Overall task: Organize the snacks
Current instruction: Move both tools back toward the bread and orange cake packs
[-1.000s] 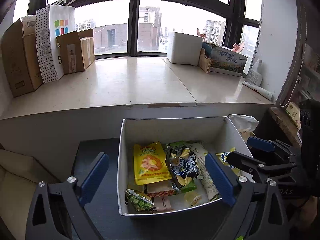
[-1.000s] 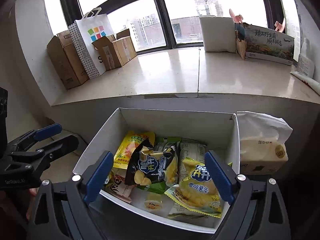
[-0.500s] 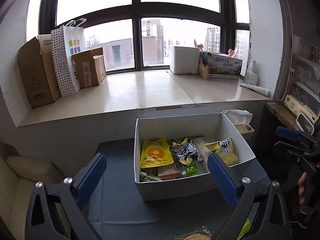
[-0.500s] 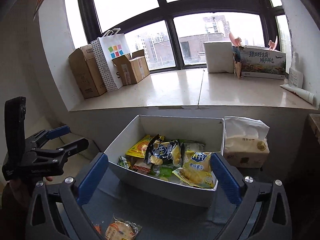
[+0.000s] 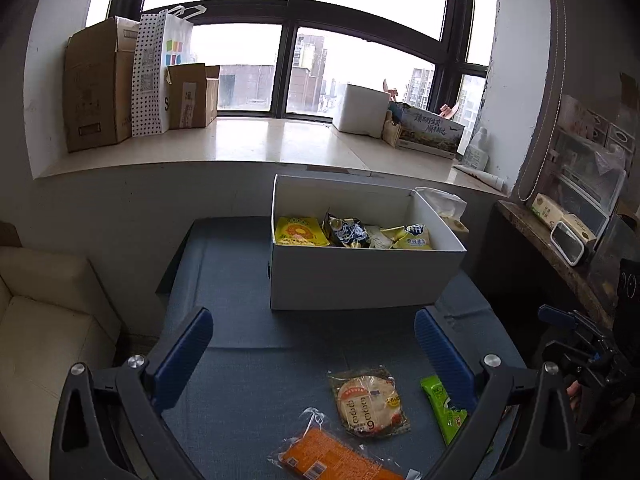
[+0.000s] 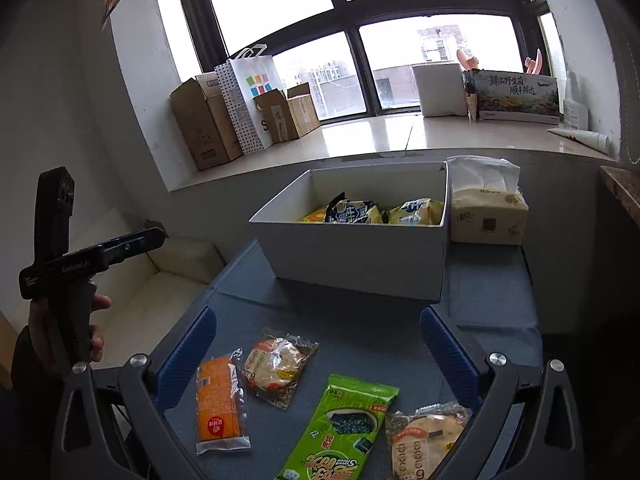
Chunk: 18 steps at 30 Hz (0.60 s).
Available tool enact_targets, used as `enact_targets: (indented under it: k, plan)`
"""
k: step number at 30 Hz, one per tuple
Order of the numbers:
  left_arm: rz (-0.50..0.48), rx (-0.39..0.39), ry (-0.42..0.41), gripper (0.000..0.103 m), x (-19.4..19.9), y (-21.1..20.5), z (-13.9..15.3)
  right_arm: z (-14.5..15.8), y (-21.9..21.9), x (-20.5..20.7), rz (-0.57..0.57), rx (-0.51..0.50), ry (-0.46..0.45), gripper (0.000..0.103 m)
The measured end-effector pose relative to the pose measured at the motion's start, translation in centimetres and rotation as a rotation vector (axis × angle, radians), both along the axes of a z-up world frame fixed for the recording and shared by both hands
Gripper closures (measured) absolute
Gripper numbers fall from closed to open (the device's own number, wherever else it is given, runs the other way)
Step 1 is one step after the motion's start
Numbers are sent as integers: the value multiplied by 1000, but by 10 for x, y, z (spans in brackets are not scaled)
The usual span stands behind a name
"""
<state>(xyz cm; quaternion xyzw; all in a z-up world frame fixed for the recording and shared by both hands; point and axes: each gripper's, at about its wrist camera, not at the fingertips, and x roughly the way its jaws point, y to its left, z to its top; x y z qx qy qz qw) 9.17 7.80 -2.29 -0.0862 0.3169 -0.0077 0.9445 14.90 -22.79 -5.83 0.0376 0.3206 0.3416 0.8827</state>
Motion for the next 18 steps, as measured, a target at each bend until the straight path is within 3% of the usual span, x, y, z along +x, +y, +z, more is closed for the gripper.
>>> enact_targets:
  k: [7,15,18]
  plan:
    - [36,-32,90,0,-40,3,-39,-63,35,-28,53,-63,103,0]
    - [84,-89,118,0,-74,16,-56,-91,86,-20,152,-171,137,0]
    - [101,-78,127,0,-81,20,-59,-106,103,-5,159,-200,177,0]
